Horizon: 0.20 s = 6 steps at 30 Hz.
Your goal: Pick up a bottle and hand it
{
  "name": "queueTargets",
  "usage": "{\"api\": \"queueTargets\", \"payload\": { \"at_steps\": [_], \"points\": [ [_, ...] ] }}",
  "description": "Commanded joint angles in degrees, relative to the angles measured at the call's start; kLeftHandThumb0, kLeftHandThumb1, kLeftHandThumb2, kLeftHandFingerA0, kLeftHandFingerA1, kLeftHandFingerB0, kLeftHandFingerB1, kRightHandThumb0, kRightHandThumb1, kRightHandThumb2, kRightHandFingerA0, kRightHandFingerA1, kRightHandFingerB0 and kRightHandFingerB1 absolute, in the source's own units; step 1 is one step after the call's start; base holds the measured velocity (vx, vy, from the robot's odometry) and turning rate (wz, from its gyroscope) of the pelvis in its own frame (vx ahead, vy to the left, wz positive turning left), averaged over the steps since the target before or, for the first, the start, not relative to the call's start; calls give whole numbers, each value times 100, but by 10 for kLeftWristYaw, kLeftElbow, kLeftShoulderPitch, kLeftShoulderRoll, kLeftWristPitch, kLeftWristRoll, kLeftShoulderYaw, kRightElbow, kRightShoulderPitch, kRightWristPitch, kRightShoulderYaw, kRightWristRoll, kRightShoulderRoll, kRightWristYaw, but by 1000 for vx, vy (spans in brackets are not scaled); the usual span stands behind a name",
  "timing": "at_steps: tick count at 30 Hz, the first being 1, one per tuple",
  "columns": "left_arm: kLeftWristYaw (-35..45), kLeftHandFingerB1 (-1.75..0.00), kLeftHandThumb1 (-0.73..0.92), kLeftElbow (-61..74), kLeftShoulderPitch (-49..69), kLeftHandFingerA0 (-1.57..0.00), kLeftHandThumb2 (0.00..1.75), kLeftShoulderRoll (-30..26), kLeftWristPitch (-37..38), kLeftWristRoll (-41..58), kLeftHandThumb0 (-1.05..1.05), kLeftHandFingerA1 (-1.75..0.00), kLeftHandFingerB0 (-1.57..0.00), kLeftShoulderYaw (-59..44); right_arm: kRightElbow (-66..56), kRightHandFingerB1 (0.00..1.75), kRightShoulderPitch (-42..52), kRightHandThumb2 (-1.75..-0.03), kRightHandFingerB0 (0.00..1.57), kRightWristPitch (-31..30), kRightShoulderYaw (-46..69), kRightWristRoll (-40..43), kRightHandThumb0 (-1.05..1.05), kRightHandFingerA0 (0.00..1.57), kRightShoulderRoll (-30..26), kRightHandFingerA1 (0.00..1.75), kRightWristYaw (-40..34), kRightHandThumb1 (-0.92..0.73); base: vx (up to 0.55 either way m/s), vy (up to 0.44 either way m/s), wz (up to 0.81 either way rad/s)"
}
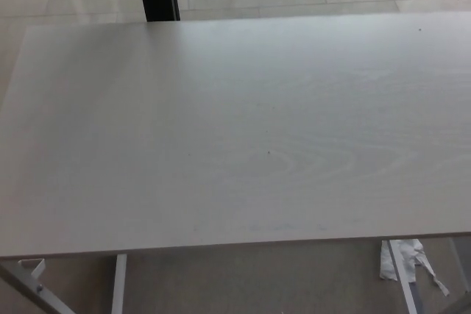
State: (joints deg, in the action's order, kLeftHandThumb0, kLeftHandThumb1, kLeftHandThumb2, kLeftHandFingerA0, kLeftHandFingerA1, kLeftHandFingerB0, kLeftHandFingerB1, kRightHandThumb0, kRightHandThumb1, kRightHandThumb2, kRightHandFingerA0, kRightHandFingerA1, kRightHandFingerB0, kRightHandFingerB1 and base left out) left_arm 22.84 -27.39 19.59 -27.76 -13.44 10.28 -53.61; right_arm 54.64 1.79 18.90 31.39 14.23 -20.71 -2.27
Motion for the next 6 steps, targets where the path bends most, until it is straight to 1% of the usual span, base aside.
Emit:
{"api": "queueTargets", "payload": {
  "at_steps": [1,2,3,6],
  "points": [
    [16,-52,64,-9,8,-79,59,-21,26,35,-77,-60,-51,5,5,110,6,-117,37,21,5,5,-105,157,-13,175,10,-44,0,0,0],
    [15,-52,62,-12,7,-77,59,-25,16,41,-72,-59,-47,4,13,107,3,-116,34,25,6,6,-105,157,-15,175,18,-45,0,0,0],
    [10,-52,61,-9,7,-81,59,-26,8,43,-72,-58,-51,4,18,107,3,-117,34,27,5,5,-105,157,-17,175,21,-45,0,0,0],
    [7,-52,60,2,20,-83,59,-26,2,49,-71,-60,-50,4,23,107,8,-117,33,39,6,6,-105,157,-18,175,30,-45,0,0,0]
  ]
}}
